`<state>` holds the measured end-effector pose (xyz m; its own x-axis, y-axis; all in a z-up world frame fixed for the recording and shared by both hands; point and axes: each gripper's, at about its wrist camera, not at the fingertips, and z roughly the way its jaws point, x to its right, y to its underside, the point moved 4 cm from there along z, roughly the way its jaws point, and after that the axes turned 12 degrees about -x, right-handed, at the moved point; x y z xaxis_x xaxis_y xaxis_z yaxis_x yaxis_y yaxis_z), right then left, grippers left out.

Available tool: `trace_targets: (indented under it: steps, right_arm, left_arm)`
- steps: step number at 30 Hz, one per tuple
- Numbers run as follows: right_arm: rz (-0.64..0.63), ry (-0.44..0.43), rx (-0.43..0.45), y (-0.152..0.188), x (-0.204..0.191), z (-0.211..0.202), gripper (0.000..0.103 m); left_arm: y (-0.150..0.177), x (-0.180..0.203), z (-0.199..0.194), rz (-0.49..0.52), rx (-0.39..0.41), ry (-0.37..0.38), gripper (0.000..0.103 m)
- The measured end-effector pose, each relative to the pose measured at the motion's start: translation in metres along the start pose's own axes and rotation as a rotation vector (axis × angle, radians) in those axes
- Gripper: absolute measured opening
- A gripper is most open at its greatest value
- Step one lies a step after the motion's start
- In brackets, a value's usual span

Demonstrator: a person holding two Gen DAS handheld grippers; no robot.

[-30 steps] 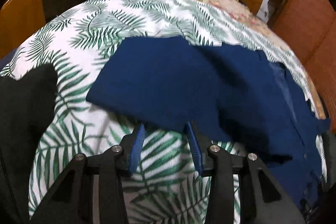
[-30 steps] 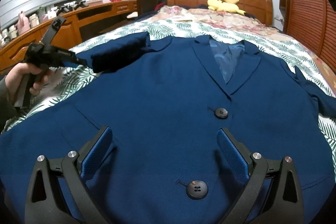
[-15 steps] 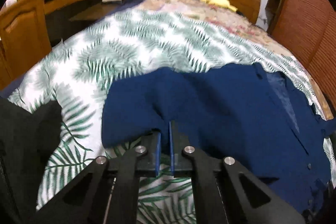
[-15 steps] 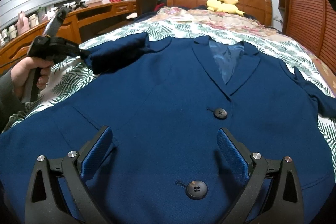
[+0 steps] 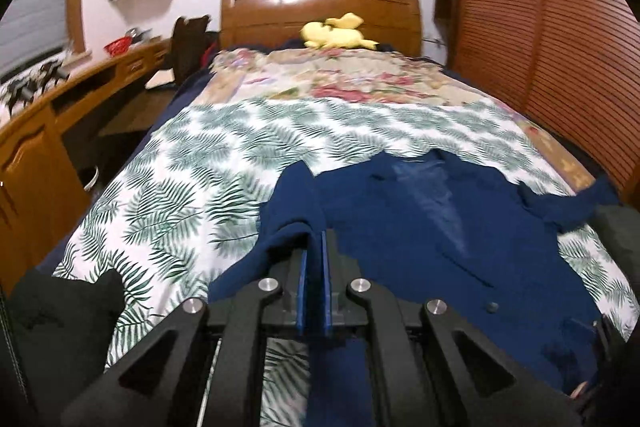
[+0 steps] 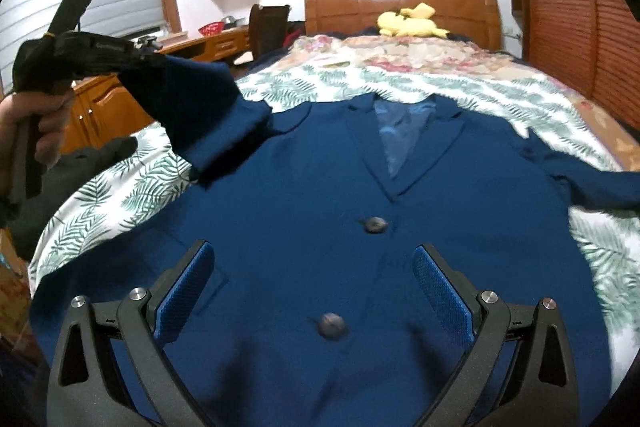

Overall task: Fold large clothes
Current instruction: 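Lift the held sleeve and fold it across the blazer front, then open the left tool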

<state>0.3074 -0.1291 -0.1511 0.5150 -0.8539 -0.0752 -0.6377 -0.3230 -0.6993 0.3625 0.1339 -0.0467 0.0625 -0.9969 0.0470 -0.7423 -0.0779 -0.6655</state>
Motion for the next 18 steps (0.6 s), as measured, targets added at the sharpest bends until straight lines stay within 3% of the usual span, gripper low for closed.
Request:
trace_targets:
  steps: [8,18]
  right_arm:
    - [-0.015,0.032,0.046,0.018,0.013,-0.059,0.101]
    - [-0.027,0.032,0.104,0.037,0.017,-0.116,0.101]
  left_arm:
    - [0.020,0.067,-0.031,0.090,0.001,0.013,0.002]
    - [0.077,0.105,-0.043,0.067,-0.031,0.031,0.002]
